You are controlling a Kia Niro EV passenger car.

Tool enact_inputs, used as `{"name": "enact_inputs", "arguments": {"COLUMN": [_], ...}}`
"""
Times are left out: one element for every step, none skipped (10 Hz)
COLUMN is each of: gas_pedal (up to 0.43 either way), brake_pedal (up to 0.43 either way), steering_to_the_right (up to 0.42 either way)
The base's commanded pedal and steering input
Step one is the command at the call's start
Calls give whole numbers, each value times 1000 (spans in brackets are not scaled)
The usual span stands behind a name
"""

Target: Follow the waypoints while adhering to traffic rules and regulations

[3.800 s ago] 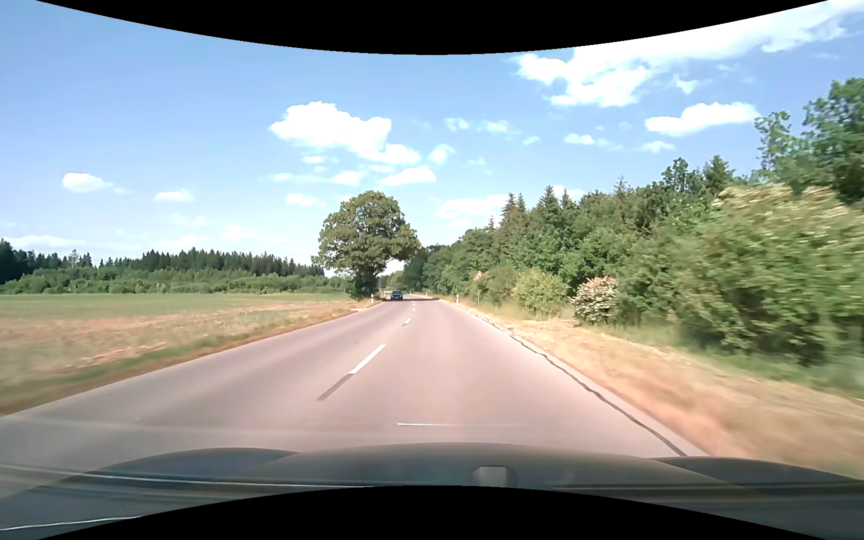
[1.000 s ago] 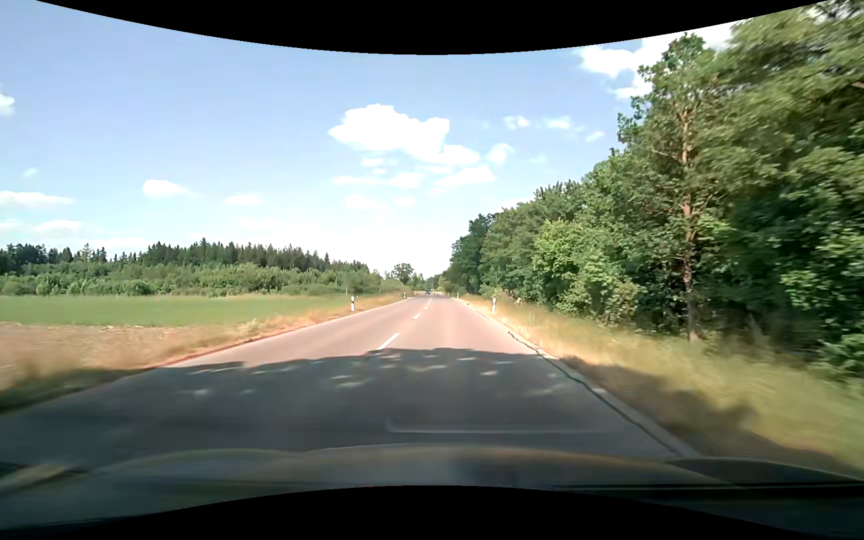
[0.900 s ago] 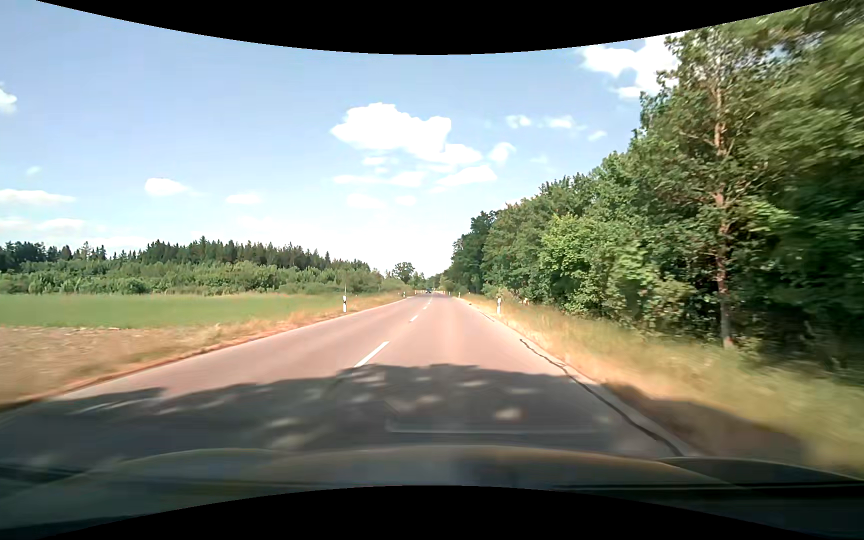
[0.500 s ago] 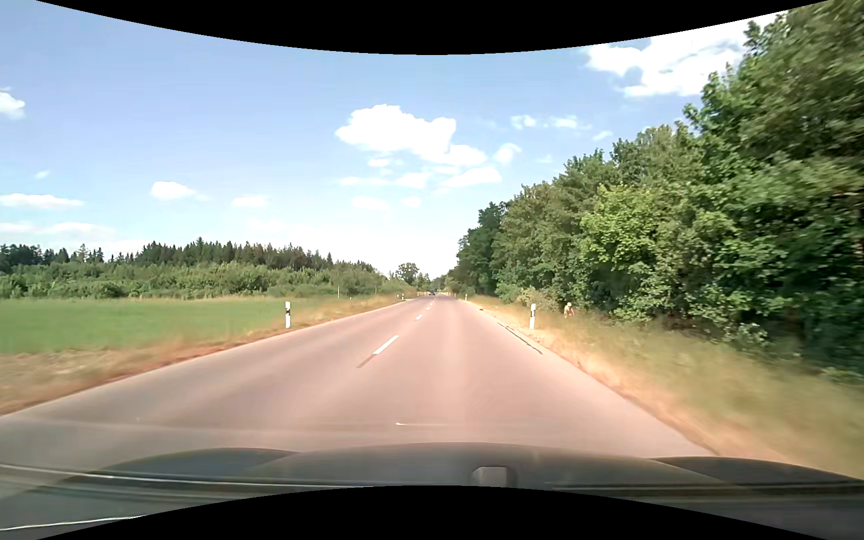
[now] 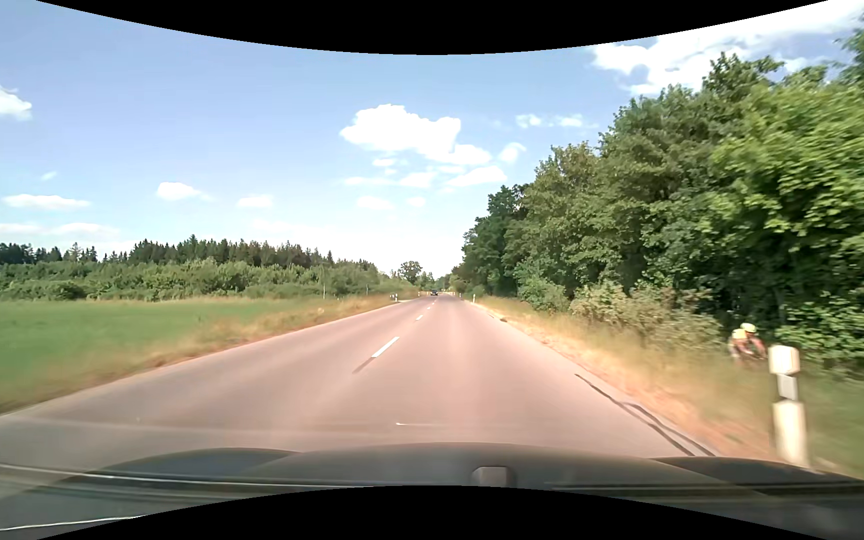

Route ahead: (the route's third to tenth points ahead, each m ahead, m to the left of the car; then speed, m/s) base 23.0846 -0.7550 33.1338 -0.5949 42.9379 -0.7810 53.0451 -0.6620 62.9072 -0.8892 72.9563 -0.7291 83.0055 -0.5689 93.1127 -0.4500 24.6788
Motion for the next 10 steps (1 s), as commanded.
{"name": "enact_inputs", "arguments": {"gas_pedal": [130,130,130,130,130,130,130,130,130,130], "brake_pedal": [6,6,6,6,6,6,6,6,6,6], "steering_to_the_right": [-1,-1,-1,-1,-2,-1,-1,-1,-1,-1]}}
